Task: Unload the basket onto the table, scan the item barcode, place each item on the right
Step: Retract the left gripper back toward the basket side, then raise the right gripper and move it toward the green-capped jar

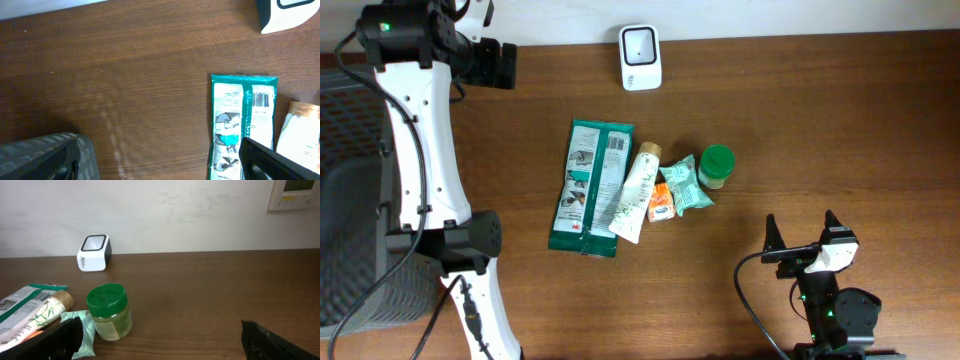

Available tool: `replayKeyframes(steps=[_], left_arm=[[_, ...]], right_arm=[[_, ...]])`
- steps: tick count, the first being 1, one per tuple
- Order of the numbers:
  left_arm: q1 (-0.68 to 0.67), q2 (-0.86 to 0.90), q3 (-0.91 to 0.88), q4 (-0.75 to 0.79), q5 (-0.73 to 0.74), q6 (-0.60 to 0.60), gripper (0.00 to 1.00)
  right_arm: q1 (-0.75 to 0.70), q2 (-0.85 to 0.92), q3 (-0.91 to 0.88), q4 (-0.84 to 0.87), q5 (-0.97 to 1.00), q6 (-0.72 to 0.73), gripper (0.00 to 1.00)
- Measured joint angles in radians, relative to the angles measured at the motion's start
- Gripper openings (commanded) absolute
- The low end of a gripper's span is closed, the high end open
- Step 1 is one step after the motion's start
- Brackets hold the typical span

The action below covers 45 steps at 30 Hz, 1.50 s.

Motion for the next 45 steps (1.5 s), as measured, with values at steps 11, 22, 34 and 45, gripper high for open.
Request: replayKeyframes(steps=[11,22,34,45], left_arm=[[0.000,0.000,0.000,0.000,0.000,0.000,0.99],[0.000,0.000,0.000,0.000,0.000,0.000,0.99],[0.000,0.000,0.000,0.001,0.000,0.000,0.99],[0.000,0.000,0.000,0.001,0.003,0.003,0.99]], right_arm=[[0.000,0.000,0.000,0.000,0.000,0.000,0.98],[0.000,0.000,0.000,0.000,0.000,0.000,0.98],[0.000,0.000,0.067,-0.155,-0.119,0.000,0.98],[0.000,0.395,0.633,-0.652,-0.142,0.000,0.98]])
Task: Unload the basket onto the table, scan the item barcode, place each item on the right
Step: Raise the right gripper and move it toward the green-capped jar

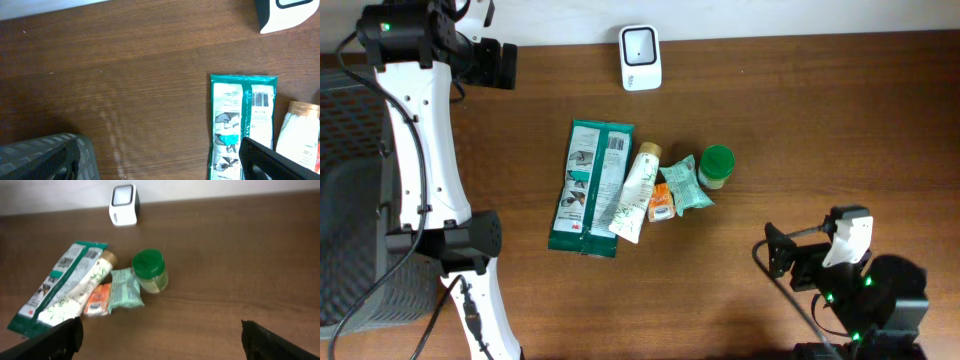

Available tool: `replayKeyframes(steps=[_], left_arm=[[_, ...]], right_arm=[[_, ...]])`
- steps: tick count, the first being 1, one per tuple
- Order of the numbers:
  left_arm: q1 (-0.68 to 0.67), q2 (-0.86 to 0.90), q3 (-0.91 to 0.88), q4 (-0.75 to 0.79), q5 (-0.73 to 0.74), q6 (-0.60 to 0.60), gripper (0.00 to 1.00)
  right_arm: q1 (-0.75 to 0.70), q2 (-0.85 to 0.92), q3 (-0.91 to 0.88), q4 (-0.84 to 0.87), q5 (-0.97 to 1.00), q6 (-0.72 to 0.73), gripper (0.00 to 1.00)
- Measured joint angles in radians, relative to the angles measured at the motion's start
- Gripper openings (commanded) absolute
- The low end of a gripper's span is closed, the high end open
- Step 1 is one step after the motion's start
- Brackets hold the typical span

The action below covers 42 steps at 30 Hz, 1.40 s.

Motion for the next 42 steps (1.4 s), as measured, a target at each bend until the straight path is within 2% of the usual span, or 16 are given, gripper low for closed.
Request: replayKeyframes(steps=[4,23,31,42], left_arm=[[0.000,0.000,0.000,0.000,0.000,0.000,0.99],[0.000,0.000,0.000,0.000,0.000,0.000,0.99],[0.000,0.000,0.000,0.000,0.000,0.000,0.99],[0.000,0.000,0.000,0.000,0.000,0.000,0.99]], right_arm=[[0.000,0.093,0.092,-0.029,0.000,0.000,0.98],[0.000,0.097,0.093,-0.081,0.000,0.000,0.98],[0.000,0.189,0.115,-0.081,-0.013,0.000,0.99],[0.000,0.214,0.146,-0.089,-0.019,0.000,0.98]])
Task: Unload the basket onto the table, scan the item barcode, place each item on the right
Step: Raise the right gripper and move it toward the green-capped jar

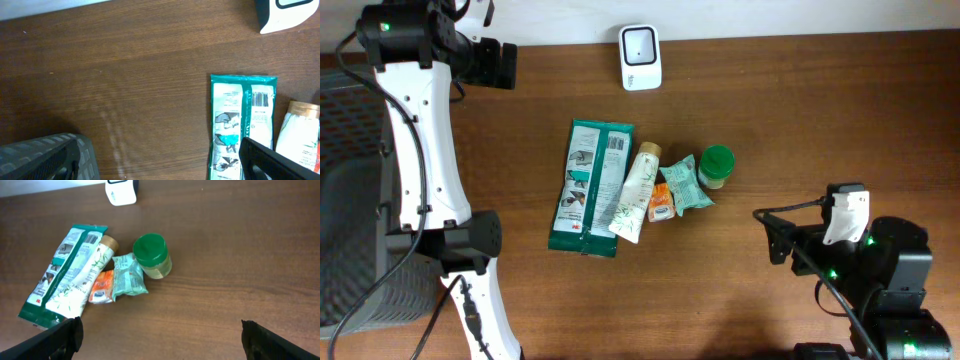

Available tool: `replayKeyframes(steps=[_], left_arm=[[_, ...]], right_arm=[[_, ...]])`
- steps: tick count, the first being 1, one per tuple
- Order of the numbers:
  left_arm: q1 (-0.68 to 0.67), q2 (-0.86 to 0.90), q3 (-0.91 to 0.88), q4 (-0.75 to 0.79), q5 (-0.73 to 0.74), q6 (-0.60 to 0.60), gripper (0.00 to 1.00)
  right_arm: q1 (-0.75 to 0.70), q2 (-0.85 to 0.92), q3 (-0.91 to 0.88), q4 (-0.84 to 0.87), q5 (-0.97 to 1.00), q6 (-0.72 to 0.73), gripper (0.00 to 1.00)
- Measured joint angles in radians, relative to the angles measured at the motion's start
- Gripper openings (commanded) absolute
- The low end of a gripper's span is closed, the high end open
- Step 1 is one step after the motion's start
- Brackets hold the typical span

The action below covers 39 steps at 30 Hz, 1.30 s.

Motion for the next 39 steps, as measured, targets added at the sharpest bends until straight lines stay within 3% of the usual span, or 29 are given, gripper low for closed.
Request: replayKeyframes(steps=[5,39], left_arm=[[0.000,0.000,0.000,0.000,0.000,0.000,0.99],[0.000,0.000,0.000,0.000,0.000,0.000,0.99]], right_arm=[[0.000,0.103,0.148,-0.077,-0.006,0.000,0.98],[0.000,0.157,0.151,-0.082,-0.007,0.000,0.98]])
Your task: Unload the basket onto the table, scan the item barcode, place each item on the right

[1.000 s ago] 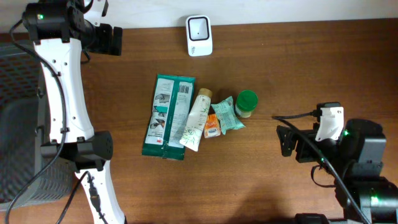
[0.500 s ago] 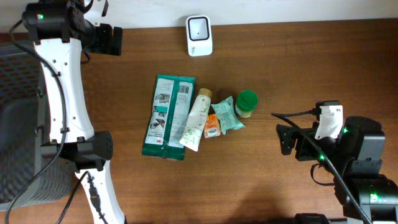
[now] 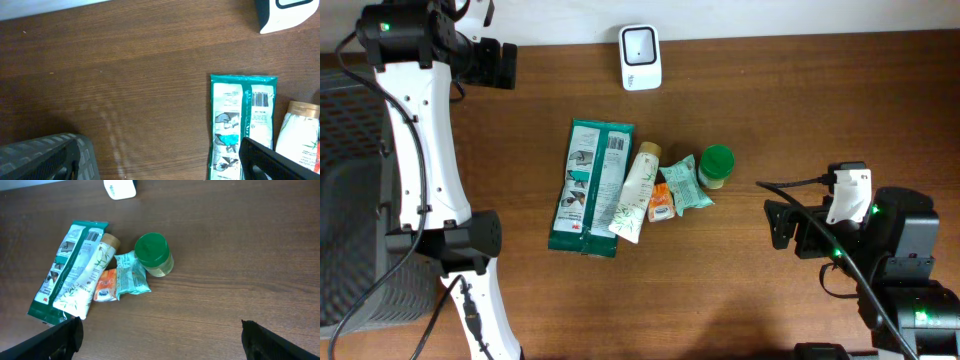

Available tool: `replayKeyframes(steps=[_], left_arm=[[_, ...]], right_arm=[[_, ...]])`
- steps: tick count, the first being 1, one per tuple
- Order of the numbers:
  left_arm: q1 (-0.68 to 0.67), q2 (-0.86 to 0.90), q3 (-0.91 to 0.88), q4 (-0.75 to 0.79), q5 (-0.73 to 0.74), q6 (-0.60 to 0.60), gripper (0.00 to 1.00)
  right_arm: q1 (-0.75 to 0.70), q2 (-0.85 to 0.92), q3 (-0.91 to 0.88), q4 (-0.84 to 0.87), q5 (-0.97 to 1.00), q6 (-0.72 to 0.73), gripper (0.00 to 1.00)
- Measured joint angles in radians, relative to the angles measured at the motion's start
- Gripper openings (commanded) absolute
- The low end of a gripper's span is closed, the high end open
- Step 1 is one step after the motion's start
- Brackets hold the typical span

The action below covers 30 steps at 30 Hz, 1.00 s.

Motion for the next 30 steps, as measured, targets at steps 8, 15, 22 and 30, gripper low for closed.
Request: replayKeyframes(steps=[8,15,22,30], left_arm=[[0.000,0.000,0.000,0.000,0.000,0.000,0.99],[0.000,0.000,0.000,0.000,0.000,0.000,0.99],[0.000,0.000,0.000,0.000,0.000,0.000,0.99],[0.000,0.000,0.000,0.000,0.000,0.000,0.99]], right_arm=[[0.000,0.224,0.181,-0.063,-0.100,0.000,0.98],[0.000,0.563,0.393,-0.177,-0.127,0.000,0.98],[0.082,0.703,0.403,0.048,-0.055,0.019,0.87],[0.281,0.824,0.426,0.119,0.197,0.113,0.88]])
